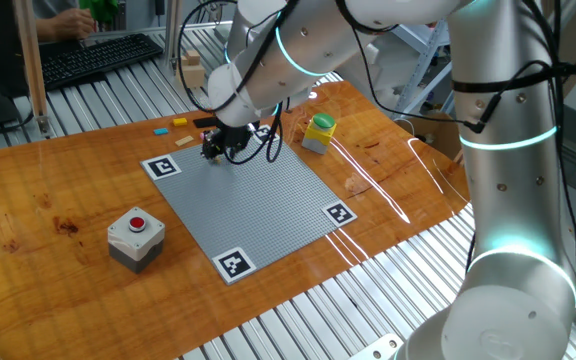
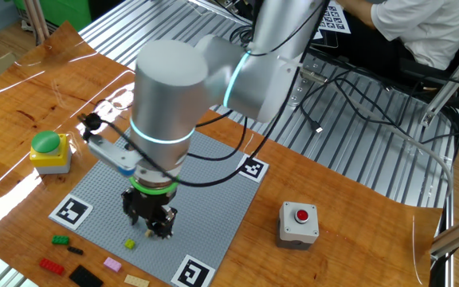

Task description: Build with small Lego blocks

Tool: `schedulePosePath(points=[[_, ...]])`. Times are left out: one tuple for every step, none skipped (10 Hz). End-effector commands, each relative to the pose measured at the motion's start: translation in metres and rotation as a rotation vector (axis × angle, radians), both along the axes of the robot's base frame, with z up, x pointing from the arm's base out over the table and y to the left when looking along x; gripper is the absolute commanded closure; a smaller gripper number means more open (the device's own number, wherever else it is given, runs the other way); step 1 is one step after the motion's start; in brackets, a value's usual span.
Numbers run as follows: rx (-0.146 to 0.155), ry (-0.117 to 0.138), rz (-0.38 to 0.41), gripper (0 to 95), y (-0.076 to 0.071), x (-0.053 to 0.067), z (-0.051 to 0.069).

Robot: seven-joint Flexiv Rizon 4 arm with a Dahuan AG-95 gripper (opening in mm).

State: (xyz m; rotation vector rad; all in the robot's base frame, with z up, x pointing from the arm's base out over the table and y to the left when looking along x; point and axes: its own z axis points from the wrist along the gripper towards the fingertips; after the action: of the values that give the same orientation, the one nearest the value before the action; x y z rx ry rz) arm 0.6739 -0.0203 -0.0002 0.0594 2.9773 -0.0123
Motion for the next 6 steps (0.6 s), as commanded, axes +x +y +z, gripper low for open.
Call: schedulePosePath(points=[[0.003,0.057,0.014,38.0,0.001,0.0006,0.016],[0.013,0.065,0.019,57.0,0.0009,0.0002,0.0172],[0.013,0.065,0.019,57.0,0.0009,0.0002,0.0172],[0.013,0.065,0.019,57.0,0.0009,0.0002,0.0172],[0.013,0.065,0.019,57.0,0.0009,0.0002,0.0172],[0.013,0.065,0.019,57.0,0.0009,0.0002,0.0172]])
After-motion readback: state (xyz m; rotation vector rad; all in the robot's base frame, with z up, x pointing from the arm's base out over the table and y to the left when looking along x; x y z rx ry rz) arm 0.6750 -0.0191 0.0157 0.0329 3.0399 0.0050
